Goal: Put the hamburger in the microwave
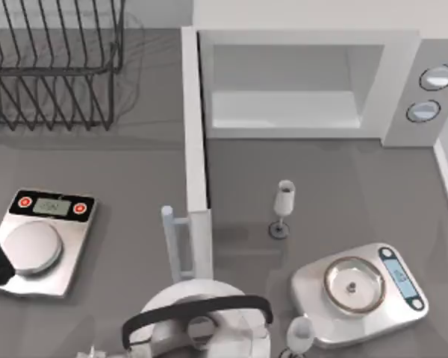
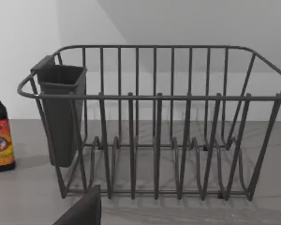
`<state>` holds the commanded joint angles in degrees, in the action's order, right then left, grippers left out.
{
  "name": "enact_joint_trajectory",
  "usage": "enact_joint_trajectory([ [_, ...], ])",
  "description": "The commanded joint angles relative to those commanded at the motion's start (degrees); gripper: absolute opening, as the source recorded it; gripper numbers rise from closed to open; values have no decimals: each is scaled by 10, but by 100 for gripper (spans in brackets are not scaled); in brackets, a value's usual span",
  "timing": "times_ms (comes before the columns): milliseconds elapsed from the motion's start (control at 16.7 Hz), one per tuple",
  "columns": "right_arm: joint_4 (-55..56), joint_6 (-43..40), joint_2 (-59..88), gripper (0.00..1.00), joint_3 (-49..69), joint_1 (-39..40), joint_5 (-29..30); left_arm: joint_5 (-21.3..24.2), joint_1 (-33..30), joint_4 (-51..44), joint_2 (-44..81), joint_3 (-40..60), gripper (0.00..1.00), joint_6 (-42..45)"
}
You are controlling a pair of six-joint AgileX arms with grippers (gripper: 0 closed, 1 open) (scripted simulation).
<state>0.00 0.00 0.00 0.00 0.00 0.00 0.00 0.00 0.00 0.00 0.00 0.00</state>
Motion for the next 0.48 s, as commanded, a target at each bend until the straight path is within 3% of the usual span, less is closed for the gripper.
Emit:
enact_joint_trajectory([
  [240,-19,-20,20,100,16,-4,-1,0,0,0,0,0,100,0],
  [480,-115,-129,131,100,90,-25,-3,0,0,0,0,0,100,0],
])
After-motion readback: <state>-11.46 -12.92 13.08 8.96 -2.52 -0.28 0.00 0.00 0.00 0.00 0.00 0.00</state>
